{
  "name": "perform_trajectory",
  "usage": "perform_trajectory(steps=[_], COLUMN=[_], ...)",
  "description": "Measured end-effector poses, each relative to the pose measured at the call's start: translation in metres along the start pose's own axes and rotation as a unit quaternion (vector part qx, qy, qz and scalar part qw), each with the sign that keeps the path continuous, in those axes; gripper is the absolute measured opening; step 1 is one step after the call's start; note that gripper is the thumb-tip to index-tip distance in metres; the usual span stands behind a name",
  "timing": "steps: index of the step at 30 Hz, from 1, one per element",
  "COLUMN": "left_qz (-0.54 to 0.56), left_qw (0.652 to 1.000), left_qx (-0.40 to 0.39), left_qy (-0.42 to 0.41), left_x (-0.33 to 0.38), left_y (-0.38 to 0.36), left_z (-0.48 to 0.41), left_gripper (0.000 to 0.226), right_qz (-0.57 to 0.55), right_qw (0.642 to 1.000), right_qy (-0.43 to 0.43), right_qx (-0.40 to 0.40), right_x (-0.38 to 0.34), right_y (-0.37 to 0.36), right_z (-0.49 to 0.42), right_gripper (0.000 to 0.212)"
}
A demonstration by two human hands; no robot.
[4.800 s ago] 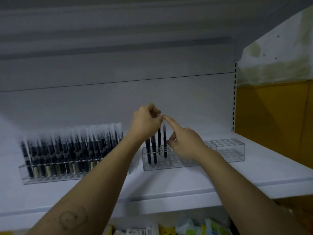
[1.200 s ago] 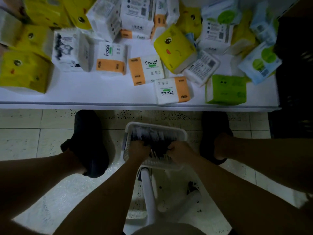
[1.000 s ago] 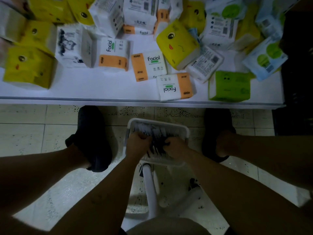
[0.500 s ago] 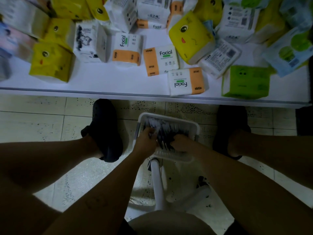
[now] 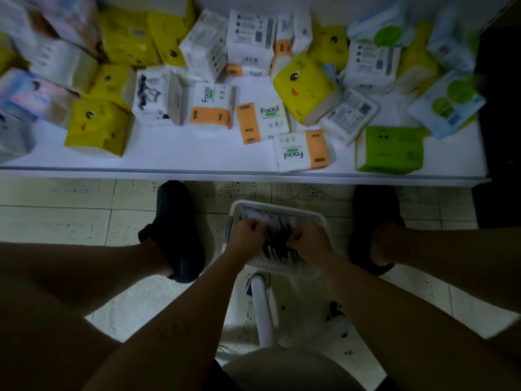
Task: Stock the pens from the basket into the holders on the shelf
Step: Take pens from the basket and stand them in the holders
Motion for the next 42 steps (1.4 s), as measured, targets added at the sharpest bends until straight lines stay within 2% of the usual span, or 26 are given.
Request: perform_trajectory(steps=[2,3,6,7,8,10,12,14,20,23,25,27,29,35,40,42], left_qz=[0.008,0.007,-0.007,-0.005,0.005,0.042,0.065,0.075,0.122,0.106,0.097,0.092,0.095,0.075,0.071,0.062], left_qw=[1.000,1.000,0.998,0.998,0.997,0.996,0.994,0.991,0.979,0.973,0.965,0.956,0.944,0.898,0.856,0.841], left_qx=[-0.002,-0.003,0.004,0.008,0.010,0.002,0.000,0.009,0.014,0.025,0.016,0.006,-0.003,-0.018,0.008,0.016], left_qy=[-0.007,-0.020,-0.059,-0.068,-0.074,-0.077,-0.091,-0.114,-0.164,-0.205,-0.242,-0.279,-0.316,-0.432,-0.512,-0.537], left_x=[0.006,0.010,0.023,0.027,0.032,0.041,0.051,0.062,0.101,0.122,0.135,0.149,0.168,0.245,0.304,0.326], left_y=[0.003,0.004,0.007,0.008,0.008,0.007,0.007,0.008,0.017,0.020,0.020,0.022,0.025,0.039,0.047,0.050], left_z=[0.006,0.009,0.021,0.024,0.028,0.036,0.045,0.053,0.078,0.091,0.100,0.110,0.123,0.180,0.229,0.246], left_gripper=[0.036,0.034,0.026,0.027,0.029,0.032,0.025,0.017,0.010,0.013,0.013,0.015,0.019,0.033,0.032,0.032], right_qz=[-0.002,-0.010,-0.058,-0.067,-0.072,-0.068,-0.065,-0.079,-0.091,-0.176,-0.279,-0.328,-0.319,-0.211,-0.208,-0.226], right_qw=[1.000,1.000,0.998,0.997,0.996,0.994,0.993,0.989,0.948,0.931,0.907,0.884,0.873,0.837,0.809,0.796], right_qy=[0.001,0.006,0.023,0.035,0.049,0.074,0.083,0.082,0.144,0.172,0.185,0.220,0.253,0.308,0.347,0.357], right_qx=[0.015,0.019,0.030,0.033,0.033,0.041,0.062,0.089,0.267,0.268,0.254,0.249,0.270,0.401,0.427,0.432], right_x=[-0.001,-0.003,-0.010,-0.014,-0.018,-0.024,-0.030,-0.037,-0.066,-0.077,-0.079,-0.084,-0.091,-0.117,-0.132,-0.136], right_y=[0.011,0.016,0.028,0.031,0.033,0.035,0.040,0.047,0.097,0.113,0.121,0.135,0.156,0.228,0.281,0.303], right_z=[0.006,0.009,0.019,0.024,0.029,0.037,0.044,0.054,0.105,0.124,0.135,0.147,0.161,0.210,0.249,0.266], right_gripper=[0.008,0.013,0.050,0.054,0.051,0.031,0.016,0.010,0.030,0.027,0.024,0.019,0.013,0.017,0.019,0.031])
Point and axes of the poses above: each hand's wrist, its own z-axis away from the middle knuckle, its own y-axis out of the back of the hand, x = y × z, the point moved 4 cm from there along -z, towards the middle knuckle, and after that the axes turned 6 degrees about z, right-handed, at the moved point
